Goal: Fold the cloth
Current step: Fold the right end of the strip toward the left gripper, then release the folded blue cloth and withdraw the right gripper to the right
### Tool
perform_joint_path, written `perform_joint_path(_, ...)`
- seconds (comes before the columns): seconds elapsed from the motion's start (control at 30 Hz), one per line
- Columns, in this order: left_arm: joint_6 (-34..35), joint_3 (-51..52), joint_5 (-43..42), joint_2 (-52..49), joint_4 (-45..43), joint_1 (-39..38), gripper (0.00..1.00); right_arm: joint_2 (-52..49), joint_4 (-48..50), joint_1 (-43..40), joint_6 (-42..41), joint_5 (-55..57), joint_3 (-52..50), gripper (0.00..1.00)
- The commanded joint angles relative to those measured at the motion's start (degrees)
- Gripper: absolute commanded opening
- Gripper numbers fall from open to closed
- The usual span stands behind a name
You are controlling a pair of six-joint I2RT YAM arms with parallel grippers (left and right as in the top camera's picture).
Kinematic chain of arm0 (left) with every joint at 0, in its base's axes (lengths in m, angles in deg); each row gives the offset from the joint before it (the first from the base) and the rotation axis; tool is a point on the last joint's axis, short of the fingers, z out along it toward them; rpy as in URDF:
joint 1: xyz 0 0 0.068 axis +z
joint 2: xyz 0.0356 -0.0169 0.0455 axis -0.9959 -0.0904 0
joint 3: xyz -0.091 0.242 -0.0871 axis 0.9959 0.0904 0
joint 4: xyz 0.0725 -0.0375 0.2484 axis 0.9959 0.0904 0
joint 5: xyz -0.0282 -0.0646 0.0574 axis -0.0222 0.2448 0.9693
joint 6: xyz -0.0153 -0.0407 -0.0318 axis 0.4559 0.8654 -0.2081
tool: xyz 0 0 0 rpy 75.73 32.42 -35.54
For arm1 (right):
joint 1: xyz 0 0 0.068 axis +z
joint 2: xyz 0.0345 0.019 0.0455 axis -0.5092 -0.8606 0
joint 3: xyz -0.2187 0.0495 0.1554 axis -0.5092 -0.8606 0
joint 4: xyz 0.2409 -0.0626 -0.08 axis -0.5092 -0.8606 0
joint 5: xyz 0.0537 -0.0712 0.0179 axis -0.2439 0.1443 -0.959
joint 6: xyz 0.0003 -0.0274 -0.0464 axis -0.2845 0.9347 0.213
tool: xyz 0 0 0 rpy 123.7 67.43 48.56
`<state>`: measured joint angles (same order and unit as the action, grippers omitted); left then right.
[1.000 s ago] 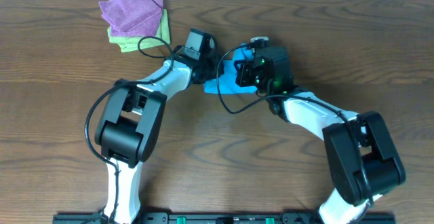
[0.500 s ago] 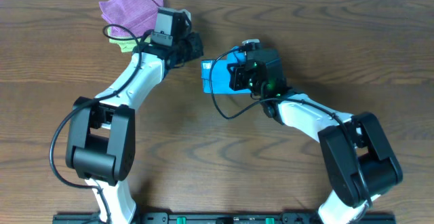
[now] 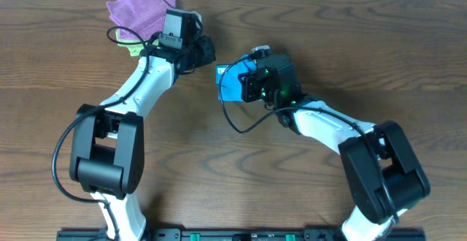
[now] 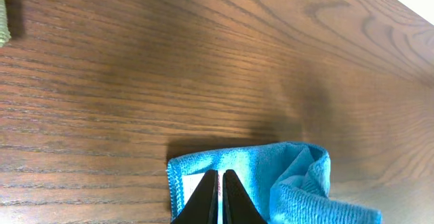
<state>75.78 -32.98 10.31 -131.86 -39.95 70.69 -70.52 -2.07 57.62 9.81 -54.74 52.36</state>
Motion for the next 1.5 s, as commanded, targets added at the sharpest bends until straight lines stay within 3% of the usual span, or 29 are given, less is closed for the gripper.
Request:
perform_joint_path(0.0,-1.27,-1.36,1.29,1.07,0.20,0.31,0.06,-2.62,-1.92,0.79,1.73,-0.39,3.58,0.01)
perform_joint_path(0.3,-1.22,-1.36,1.31,1.07,0.15,1.95,0.06,-4.94,-5.73,1.14,1.77,-1.33,6.10,0.04)
perform_joint_path(0.4,-1.20,-1.36,1.27,1.07,0.17,2.95,0.06,-5.09,-5.42,1.90,2.19,-1.55,6.10,0.09)
perform_joint_path(0.63,-1.20,-1.36,1.27,1.07,0.17,4.11,0.06,-5.09,-4.04,4.63,2.25,-1.55,6.10,0.33)
perform_joint_path(1.03,-1.20,-1.36,1.27,1.09,0.17,4.68,0.06,-4.96,-3.50,6.25,2.14,-3.72,6.19,0.40)
perform_joint_path(1.13,-1.20,-1.36,0.92,1.20,0.96,5.05,0.06,-3.72,-3.52,5.07,2.10,-4.00,6.21,0.46)
perform_joint_path(1.3,-1.22,-1.36,0.28,3.67,6.08,5.99,0.30,2.62,-4.52,-0.72,2.08,-4.09,6.19,0.56)
perform_joint_path(1.33,-1.22,-1.36,-0.33,4.33,6.93,6.21,0.36,4.22,-5.25,-2.47,1.97,-4.81,6.21,0.62)
perform_joint_path(1.4,-1.20,-1.36,-1.49,5.66,9.01,6.58,0.45,6.95,-7.15,-5.77,1.86,-7.80,6.21,0.94)
perform_joint_path(1.47,-1.16,-1.36,-2.99,6.88,11.74,7.13,0.55,10.10,-10.71,-9.66,1.88,-12.00,6.19,0.99)
